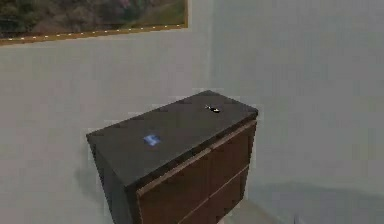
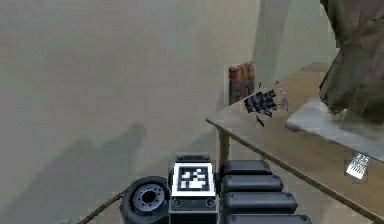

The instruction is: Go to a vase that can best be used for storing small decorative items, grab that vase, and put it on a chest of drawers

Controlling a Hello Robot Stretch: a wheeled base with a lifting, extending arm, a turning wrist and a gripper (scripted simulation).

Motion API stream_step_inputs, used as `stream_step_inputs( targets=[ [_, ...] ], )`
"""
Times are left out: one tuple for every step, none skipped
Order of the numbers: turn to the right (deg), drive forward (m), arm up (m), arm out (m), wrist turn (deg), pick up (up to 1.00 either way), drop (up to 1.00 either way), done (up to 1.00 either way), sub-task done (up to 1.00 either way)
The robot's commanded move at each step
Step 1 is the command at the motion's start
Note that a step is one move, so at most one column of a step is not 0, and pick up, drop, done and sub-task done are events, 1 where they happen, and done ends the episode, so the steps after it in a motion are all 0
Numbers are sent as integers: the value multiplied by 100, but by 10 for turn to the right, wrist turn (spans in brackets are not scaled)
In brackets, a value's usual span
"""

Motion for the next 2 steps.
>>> stream_step_inputs(
  targets=[
    [-390, 0, 0, 0, 0, 0, 0, 0, 0],
    [330, 0, 0, 0, 0, 0, 0, 0, 0]
  ],
)
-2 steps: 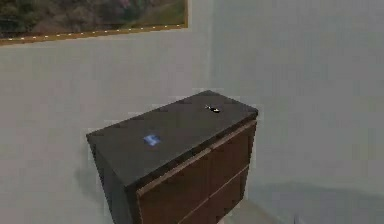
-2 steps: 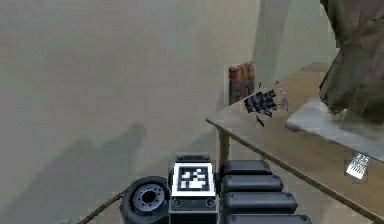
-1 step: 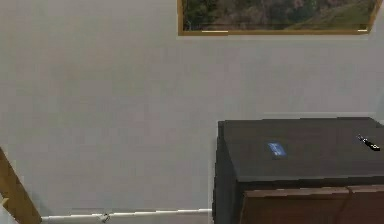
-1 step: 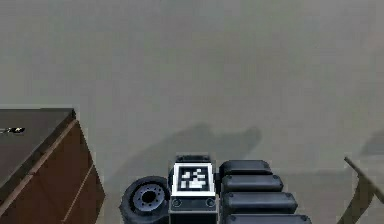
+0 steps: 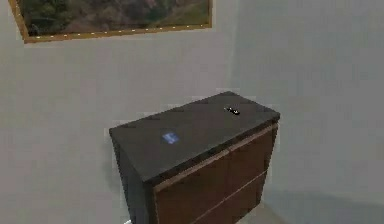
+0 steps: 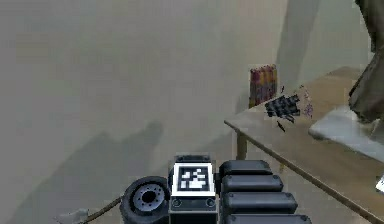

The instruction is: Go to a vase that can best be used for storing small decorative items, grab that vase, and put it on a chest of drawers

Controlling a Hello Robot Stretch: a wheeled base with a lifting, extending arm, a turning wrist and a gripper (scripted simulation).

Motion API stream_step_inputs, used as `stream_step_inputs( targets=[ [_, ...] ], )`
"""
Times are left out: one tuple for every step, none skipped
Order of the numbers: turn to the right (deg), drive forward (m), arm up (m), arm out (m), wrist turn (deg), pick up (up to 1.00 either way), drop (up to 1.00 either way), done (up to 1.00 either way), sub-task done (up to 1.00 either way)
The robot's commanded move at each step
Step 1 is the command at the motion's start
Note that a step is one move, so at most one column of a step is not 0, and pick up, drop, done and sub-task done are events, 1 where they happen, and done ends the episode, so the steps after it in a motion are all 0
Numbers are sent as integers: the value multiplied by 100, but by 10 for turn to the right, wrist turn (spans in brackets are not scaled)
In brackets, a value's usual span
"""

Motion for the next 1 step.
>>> stream_step_inputs(
  targets=[
    [-240, 0, 0, 0, 0, 0, 0, 0, 0]
  ],
)
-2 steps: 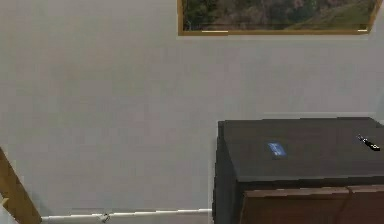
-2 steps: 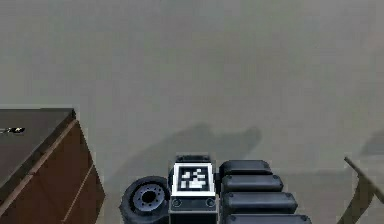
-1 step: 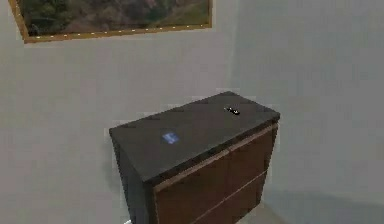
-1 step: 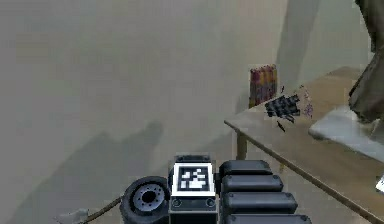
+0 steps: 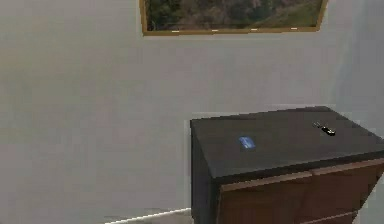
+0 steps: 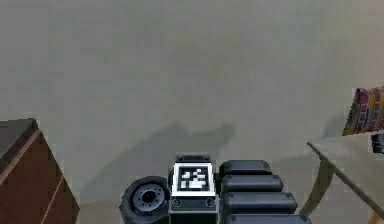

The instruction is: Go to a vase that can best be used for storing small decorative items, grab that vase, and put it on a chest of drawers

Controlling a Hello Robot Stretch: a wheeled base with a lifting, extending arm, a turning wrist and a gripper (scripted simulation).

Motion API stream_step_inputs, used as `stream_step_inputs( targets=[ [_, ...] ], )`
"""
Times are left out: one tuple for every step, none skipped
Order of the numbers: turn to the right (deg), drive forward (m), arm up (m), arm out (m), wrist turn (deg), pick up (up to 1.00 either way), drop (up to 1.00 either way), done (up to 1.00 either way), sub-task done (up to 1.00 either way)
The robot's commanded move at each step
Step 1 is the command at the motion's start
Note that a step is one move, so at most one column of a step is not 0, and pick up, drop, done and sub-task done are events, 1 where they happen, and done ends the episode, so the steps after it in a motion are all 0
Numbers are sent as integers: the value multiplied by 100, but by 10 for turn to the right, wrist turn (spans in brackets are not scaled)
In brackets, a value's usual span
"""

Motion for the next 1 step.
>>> stream_step_inputs(
  targets=[
    [-90, 0, 0, 0, 0, 0, 0, 0, 0]
  ],
)
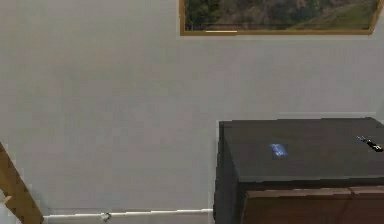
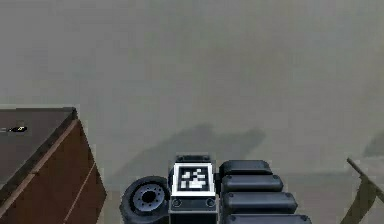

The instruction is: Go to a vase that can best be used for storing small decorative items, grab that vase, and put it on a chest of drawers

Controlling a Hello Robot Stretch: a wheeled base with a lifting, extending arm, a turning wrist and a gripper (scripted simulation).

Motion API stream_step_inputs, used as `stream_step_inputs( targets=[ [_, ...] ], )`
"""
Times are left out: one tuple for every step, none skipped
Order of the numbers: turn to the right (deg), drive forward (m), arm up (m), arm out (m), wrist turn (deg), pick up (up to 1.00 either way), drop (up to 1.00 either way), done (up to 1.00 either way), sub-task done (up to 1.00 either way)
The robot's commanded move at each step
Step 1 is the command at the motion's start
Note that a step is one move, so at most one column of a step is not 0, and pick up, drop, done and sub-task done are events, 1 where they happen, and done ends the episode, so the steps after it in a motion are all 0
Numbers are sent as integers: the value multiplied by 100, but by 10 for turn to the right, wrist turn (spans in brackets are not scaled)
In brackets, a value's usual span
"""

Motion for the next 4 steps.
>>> stream_step_inputs(
  targets=[
    [0, 30, 0, 0, 0, 0, 0, 0, 0],
    [450, 0, 0, 0, 0, 0, 0, 0, 0],
    [60, 0, 0, 0, 0, 0, 0, 0, 0],
    [-450, 0, 0, 0, 0, 0, 0, 0, 0]
  ],
)
